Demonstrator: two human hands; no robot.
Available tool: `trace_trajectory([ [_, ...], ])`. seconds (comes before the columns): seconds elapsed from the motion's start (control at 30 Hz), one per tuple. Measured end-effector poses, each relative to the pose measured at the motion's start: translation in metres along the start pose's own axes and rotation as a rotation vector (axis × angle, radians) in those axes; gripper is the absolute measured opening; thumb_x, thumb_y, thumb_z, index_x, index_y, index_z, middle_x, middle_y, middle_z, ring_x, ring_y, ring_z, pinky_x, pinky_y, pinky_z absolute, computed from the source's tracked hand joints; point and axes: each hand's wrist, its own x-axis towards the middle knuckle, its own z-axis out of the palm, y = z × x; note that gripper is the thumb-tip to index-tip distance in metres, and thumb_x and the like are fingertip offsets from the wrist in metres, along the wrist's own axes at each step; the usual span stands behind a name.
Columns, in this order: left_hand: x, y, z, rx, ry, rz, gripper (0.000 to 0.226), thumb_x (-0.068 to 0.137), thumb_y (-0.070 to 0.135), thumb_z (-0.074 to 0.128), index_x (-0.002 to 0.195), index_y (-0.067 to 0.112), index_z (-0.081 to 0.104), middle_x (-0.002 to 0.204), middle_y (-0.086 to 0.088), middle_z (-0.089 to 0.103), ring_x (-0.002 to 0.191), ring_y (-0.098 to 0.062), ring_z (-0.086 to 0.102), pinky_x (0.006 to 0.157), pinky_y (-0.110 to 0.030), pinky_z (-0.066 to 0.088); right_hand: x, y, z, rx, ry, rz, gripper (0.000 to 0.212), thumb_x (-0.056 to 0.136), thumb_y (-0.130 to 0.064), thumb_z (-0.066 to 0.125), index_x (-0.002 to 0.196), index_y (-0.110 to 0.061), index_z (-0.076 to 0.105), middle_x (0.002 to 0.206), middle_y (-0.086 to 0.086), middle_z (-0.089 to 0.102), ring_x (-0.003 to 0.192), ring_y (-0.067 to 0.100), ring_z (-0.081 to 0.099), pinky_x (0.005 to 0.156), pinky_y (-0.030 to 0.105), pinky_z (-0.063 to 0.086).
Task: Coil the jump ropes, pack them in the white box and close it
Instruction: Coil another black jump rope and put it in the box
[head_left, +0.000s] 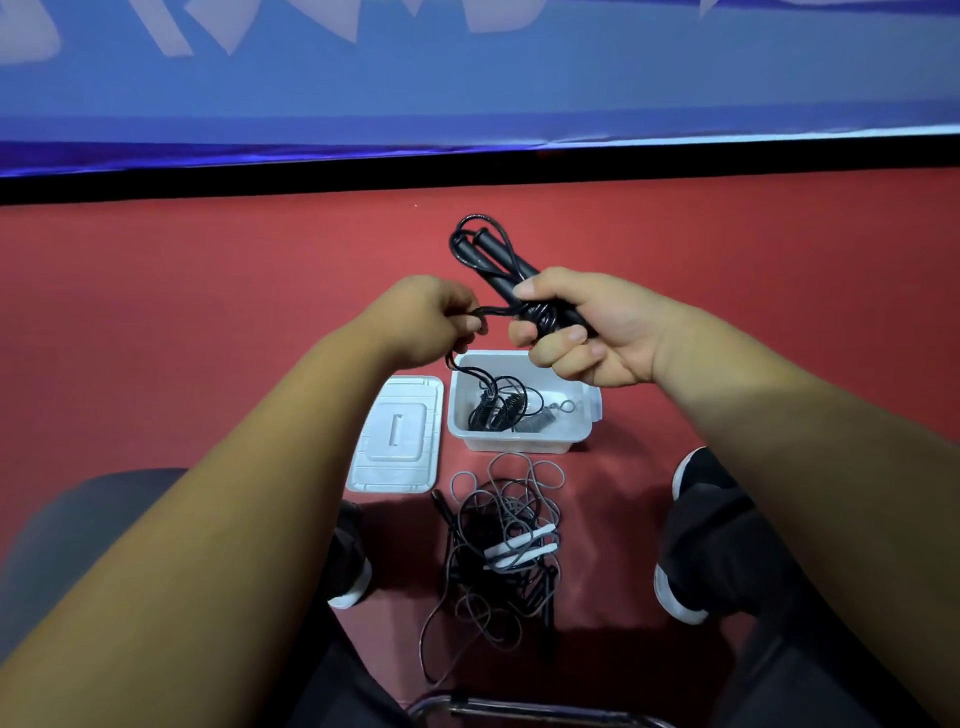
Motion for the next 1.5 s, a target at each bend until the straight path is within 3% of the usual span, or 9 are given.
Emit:
trace_trajectory([
  [0.13, -0.001, -0.003, 0.000, -0.334, 0.004, -0.040, 0.021, 0.107, 0.016, 0.058, 0.100, 0.004, 0.073, 0.095, -0.017, 0.076, 0.083, -0.026, 0.074, 0.077, -0.037, 0.063, -0.004, 0.006, 0.001, -0.070, -0.134, 0.090, 0.019, 0.096, -0.028, 0.052, 0.098, -0.009, 0.049, 0.074, -0.001, 0.049, 0.041, -0.001, 0.029, 0.033, 0.013, 0.013],
  [0.27, -0.007, 0.005, -0.004, -0.542, -0.025, -0.006, 0.017, 0.102, -0.001, 0.058, 0.102, 0.007, 0.074, 0.095, -0.012, 0.078, 0.084, -0.018, 0.074, 0.075, -0.031, 0.062, -0.004, 0.010, -0.007, -0.097, -0.260, 0.162, 0.055, 0.094, -0.028, 0.048, 0.144, -0.006, 0.055, 0.075, -0.003, 0.043, 0.047, 0.002, 0.020, 0.034, 0.013, 0.015],
  [0.47, -0.012, 0.002, -0.015, -0.518, -0.118, 0.214, 0.028, 0.091, -0.018, 0.054, 0.109, -0.004, 0.070, 0.117, -0.016, 0.076, 0.112, -0.032, 0.072, 0.096, -0.045, 0.060, 0.007, 0.021, -0.010, -0.107, -0.504, 0.373, 0.126, 0.081, -0.027, 0.078, 0.157, 0.000, -0.018, 0.079, 0.007, 0.010, 0.047, 0.005, 0.020, 0.032, 0.018, 0.018],
  [0.57, -0.011, 0.003, -0.016, -0.514, -0.135, 0.231, 0.024, 0.093, -0.011, 0.058, 0.106, 0.001, 0.074, 0.115, -0.019, 0.075, 0.112, -0.041, 0.070, 0.101, -0.055, 0.056, 0.009, 0.022, -0.013, -0.096, -0.561, 0.357, 0.081, 0.089, -0.022, 0.071, 0.158, -0.003, 0.033, 0.078, 0.011, 0.030, 0.048, 0.006, 0.024, 0.034, 0.016, 0.022],
  [0.63, -0.011, 0.005, -0.017, -0.544, -0.150, 0.205, 0.016, 0.095, -0.006, 0.062, 0.105, -0.003, 0.073, 0.113, -0.027, 0.073, 0.106, -0.043, 0.071, 0.097, -0.054, 0.056, 0.005, 0.023, -0.014, -0.091, -0.583, 0.346, 0.045, 0.090, -0.019, 0.071, 0.133, -0.014, 0.059, 0.078, 0.007, 0.043, 0.047, 0.006, 0.028, 0.035, 0.015, 0.024],
  [0.77, -0.008, 0.010, -0.016, -0.547, -0.195, 0.157, 0.016, 0.091, 0.001, 0.072, 0.106, -0.005, 0.073, 0.104, -0.024, 0.075, 0.088, -0.025, 0.069, 0.083, -0.036, 0.058, 0.003, 0.026, -0.011, -0.196, -0.505, 0.394, 0.044, 0.080, -0.018, 0.080, 0.114, -0.009, 0.052, 0.077, 0.007, 0.049, 0.044, 0.005, 0.038, 0.032, 0.014, 0.025],
  [0.97, -0.007, 0.014, -0.015, -0.407, -0.202, 0.158, 0.013, 0.086, 0.000, 0.079, 0.098, 0.006, 0.079, 0.099, -0.015, 0.078, 0.090, -0.019, 0.071, 0.095, -0.038, 0.057, 0.009, 0.032, -0.012, -0.373, -0.238, 0.434, 0.012, 0.096, -0.014, 0.056, 0.106, -0.008, 0.052, 0.086, 0.008, 0.057, 0.045, 0.004, 0.030, 0.031, 0.014, 0.022],
  [1.2, -0.006, 0.012, -0.016, -0.181, -0.157, 0.128, 0.025, 0.092, -0.004, 0.070, 0.098, 0.019, 0.080, 0.094, -0.008, 0.079, 0.083, -0.013, 0.072, 0.090, -0.037, 0.058, 0.031, 0.034, -0.022, -0.480, 0.110, 0.325, 0.023, 0.097, -0.016, 0.060, 0.118, -0.013, 0.051, 0.078, 0.007, 0.054, 0.050, 0.008, 0.027, 0.034, 0.014, 0.020],
  [1.5, -0.004, 0.016, -0.002, 0.212, -0.153, 0.120, 0.025, 0.080, 0.012, 0.087, 0.101, 0.024, 0.081, 0.085, 0.006, 0.077, 0.081, -0.014, 0.072, 0.074, -0.028, 0.054, 0.034, 0.032, -0.026, -0.850, 0.336, 0.239, 0.010, 0.091, -0.019, 0.058, 0.097, -0.011, 0.056, 0.073, 0.005, 0.058, 0.045, 0.016, 0.033, 0.044, 0.018, 0.026],
])
